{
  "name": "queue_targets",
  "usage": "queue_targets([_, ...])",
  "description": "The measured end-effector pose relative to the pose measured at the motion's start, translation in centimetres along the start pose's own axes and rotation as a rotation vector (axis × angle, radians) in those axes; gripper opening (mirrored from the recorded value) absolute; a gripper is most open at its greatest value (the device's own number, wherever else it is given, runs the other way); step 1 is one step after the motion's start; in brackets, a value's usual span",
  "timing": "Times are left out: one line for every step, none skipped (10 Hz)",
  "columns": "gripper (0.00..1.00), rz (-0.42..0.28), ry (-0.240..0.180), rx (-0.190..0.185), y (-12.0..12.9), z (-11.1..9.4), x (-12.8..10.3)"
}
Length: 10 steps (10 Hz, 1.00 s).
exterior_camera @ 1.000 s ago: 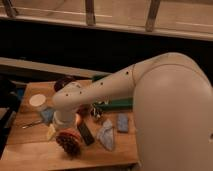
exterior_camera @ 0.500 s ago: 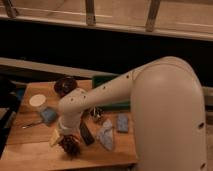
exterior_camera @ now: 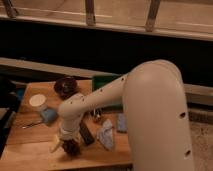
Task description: Place grapes in paper cup
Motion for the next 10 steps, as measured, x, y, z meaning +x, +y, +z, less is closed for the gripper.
queue_targets([0.8,-0.001,0.009,-0.007,0.1,0.4,0.0])
queue_targets([0.8,0.001,0.014,-0.02,0.3,1.0,-0.1])
queue_targets([0.77,0.003,0.016,-0.034,0.5,1.5,-0.3])
queue_targets([0.69,0.004,0.016,-0.042,0.7,1.9,-0.6])
queue_targets([0.59,0.006,0.016,-0.045,0.8,2.2,-0.7])
queue_targets([0.49,0.011,0.013,-0.045,0.7,2.4,-0.9])
queue_targets([0.41,0.016,0.011,-0.044,0.7,2.4,-1.0])
queue_targets([0.28,0.025,0.006,-0.045,0.5,2.5,-1.0])
queue_targets([0.19,0.031,0.003,-0.045,0.3,2.5,-1.1])
queue_targets([0.08,0.036,0.0,-0.046,0.1,2.5,-1.1])
